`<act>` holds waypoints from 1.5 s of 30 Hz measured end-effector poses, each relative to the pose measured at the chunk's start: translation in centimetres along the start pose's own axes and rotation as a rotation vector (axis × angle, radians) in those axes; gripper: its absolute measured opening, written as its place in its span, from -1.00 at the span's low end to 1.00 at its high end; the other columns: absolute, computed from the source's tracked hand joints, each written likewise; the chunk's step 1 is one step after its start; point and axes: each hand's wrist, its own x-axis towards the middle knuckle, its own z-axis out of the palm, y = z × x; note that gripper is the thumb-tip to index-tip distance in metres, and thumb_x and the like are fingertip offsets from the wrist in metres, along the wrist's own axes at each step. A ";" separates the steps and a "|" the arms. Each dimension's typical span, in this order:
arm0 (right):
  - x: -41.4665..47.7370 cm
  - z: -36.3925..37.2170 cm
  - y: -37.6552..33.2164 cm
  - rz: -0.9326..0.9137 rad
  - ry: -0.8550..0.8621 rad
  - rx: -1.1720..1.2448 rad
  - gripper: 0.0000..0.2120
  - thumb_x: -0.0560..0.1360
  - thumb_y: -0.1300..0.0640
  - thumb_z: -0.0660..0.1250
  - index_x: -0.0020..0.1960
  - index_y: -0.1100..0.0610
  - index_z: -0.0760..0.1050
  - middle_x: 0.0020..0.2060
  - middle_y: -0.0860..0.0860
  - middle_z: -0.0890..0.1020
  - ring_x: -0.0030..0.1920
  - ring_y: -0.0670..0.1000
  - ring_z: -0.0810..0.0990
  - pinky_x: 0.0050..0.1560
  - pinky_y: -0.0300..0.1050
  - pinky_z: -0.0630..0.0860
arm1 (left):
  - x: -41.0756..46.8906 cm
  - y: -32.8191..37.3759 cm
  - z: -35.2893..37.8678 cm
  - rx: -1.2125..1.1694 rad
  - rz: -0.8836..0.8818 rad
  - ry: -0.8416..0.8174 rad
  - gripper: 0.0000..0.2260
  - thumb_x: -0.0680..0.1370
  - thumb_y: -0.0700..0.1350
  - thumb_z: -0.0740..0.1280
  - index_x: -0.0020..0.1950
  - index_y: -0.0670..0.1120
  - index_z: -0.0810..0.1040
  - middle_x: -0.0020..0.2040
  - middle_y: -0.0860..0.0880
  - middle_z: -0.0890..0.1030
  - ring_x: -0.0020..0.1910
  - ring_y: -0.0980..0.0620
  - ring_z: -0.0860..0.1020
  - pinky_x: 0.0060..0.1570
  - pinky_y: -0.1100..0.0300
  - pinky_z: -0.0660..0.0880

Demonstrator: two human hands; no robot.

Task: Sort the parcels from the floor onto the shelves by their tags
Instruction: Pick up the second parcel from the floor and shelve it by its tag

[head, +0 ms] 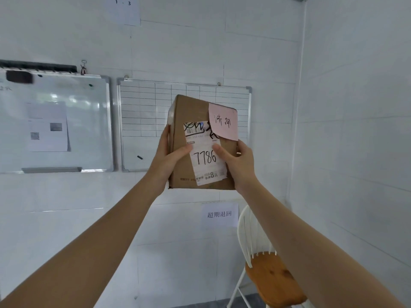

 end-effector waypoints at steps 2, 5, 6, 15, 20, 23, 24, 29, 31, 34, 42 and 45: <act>-0.1 -0.2 0.0 -0.044 -0.018 -0.027 -0.23 0.12 -0.15 0.57 0.26 0.06 0.46 0.22 0.16 0.48 0.11 0.14 0.61 -0.08 0.07 0.66 | 0.1 -0.2 -0.3 -0.030 -0.002 0.037 -0.33 0.46 -0.11 0.40 0.48 0.16 0.16 0.34 0.05 0.45 0.13 0.04 0.56 -0.07 0.13 0.57; -0.1 -1.0 -0.2 -0.084 -0.056 -0.060 -0.32 0.25 -0.04 0.56 0.30 0.01 0.39 0.26 0.08 0.47 0.21 0.05 0.53 0.05 0.06 0.63 | 0.0 -0.7 -0.9 -0.099 -0.018 0.067 -0.38 0.45 -0.11 0.41 0.44 0.17 0.26 0.33 0.02 0.49 0.14 -0.01 0.58 -0.02 0.06 0.59; 0.0 -1.4 -0.2 -0.079 -0.085 -0.057 -0.36 0.30 0.02 0.55 0.30 -0.03 0.36 0.28 0.05 0.47 0.24 0.04 0.51 0.09 0.06 0.61 | -0.1 -0.8 -1.0 -0.119 -0.020 0.061 -0.40 0.45 -0.12 0.40 0.43 0.17 0.27 0.31 0.02 0.51 0.11 0.00 0.59 -0.06 0.07 0.60; -0.2 -0.1 0.8 0.016 -0.381 0.202 -0.27 0.38 0.22 0.43 0.46 -0.01 0.22 0.17 0.07 0.61 -0.01 0.02 0.69 -0.15 -0.09 0.63 | -0.3 -1.1 -3.0 -0.149 -0.046 0.013 -0.39 0.39 -0.11 0.40 0.40 0.16 0.30 0.22 -0.02 0.58 0.03 -0.03 0.63 -0.21 0.10 0.62; -0.4 2.4 1.4 0.028 -0.410 0.255 -0.27 0.35 0.19 0.42 0.45 -0.02 0.23 0.17 0.09 0.61 -0.02 0.03 0.69 -0.15 -0.09 0.62 | -0.6 -0.6 -4.7 -0.096 -0.034 0.099 -0.52 0.51 -0.01 0.30 0.41 0.18 0.28 0.18 0.02 0.59 0.03 0.02 0.63 -0.19 0.14 0.62; -0.7 3.7 2.1 0.043 -0.434 0.293 -0.27 0.35 0.17 0.42 0.46 -0.02 0.23 0.23 0.13 0.58 0.02 0.04 0.68 -0.15 -0.10 0.62 | -1.1 -0.7 -5.9 -0.065 -0.022 0.143 -0.54 0.52 0.02 0.29 0.41 0.16 0.30 0.17 0.04 0.60 0.03 0.05 0.62 -0.19 0.17 0.61; -0.7 4.1 2.5 0.050 -0.438 0.312 -0.27 0.35 0.16 0.42 0.46 -0.02 0.23 0.24 0.13 0.57 0.06 0.07 0.67 -0.14 -0.09 0.62 | -1.3 -0.7 -6.3 -0.051 -0.019 0.155 -0.55 0.52 0.02 0.29 0.40 0.15 0.31 0.16 0.05 0.60 0.04 0.05 0.62 -0.20 0.19 0.61; -0.8 6.4 4.3 0.089 -0.483 0.365 -0.26 0.35 0.11 0.42 0.46 -0.06 0.21 0.29 0.11 0.53 0.19 0.14 0.60 0.00 -0.01 0.63 | -2.4 -0.4 -7.9 0.019 -0.010 0.237 -0.57 0.52 0.02 0.30 0.38 0.15 0.34 0.19 0.01 0.60 0.08 -0.01 0.61 -0.11 0.09 0.60; -0.7 7.3 4.7 0.095 -0.507 0.384 -0.25 0.34 0.10 0.43 0.46 -0.07 0.20 0.30 0.10 0.52 0.19 0.14 0.59 0.01 0.02 0.62 | -2.9 -0.2 -8.3 0.041 0.004 0.286 -0.56 0.51 0.02 0.31 0.38 0.14 0.34 0.22 0.00 0.59 0.10 -0.02 0.61 -0.10 0.09 0.59; -0.8 8.6 5.2 0.110 -0.553 0.423 -0.25 0.33 0.08 0.45 0.45 -0.08 0.22 0.27 0.10 0.54 0.16 0.14 0.61 0.08 0.16 0.59 | -3.8 0.2 -8.5 0.089 0.043 0.367 -0.56 0.51 0.01 0.31 0.38 0.13 0.35 0.23 0.03 0.58 0.11 0.01 0.60 -0.13 0.16 0.59; -5.2 13.3 4.5 0.182 -0.829 0.556 -0.29 0.32 0.12 0.45 0.41 -0.05 0.26 0.19 0.08 0.60 0.12 0.13 0.64 0.00 0.06 0.64 | -11.3 3.0 -9.9 0.264 0.169 0.678 -0.49 0.45 0.02 0.35 0.39 0.13 0.35 0.28 0.03 0.55 0.15 0.02 0.58 -0.08 0.19 0.58; -9.7 16.1 3.8 0.227 -0.954 0.626 -0.28 0.33 0.11 0.45 0.42 -0.05 0.25 0.24 0.09 0.57 0.16 0.15 0.61 0.09 0.16 0.59 | -16.4 5.4 -10.8 0.355 0.180 0.825 -0.38 0.36 0.05 0.38 0.41 0.11 0.32 0.29 0.03 0.54 0.15 0.05 0.58 0.03 0.12 0.58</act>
